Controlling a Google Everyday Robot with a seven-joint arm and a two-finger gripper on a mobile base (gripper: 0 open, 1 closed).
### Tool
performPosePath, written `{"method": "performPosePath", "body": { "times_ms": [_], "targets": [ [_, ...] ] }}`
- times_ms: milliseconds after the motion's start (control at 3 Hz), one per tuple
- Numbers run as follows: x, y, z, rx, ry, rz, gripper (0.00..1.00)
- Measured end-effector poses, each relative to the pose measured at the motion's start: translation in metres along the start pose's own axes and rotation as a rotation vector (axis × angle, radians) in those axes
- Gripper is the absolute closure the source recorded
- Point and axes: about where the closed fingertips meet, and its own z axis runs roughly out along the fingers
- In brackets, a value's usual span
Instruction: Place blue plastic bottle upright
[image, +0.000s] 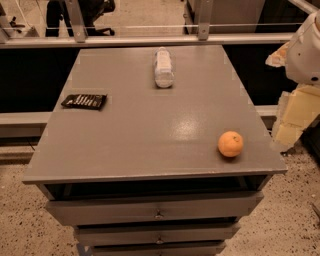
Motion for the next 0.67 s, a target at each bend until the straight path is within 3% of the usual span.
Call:
{"method": "performPosePath", "body": {
  "times_ms": [333, 667],
  "targets": [
    [0.0, 0.0, 0.0, 0.0, 0.0, 0.0, 0.0],
    [-0.018, -0.023, 0.016, 0.024, -0.046, 0.055, 0.0]
  ]
}}
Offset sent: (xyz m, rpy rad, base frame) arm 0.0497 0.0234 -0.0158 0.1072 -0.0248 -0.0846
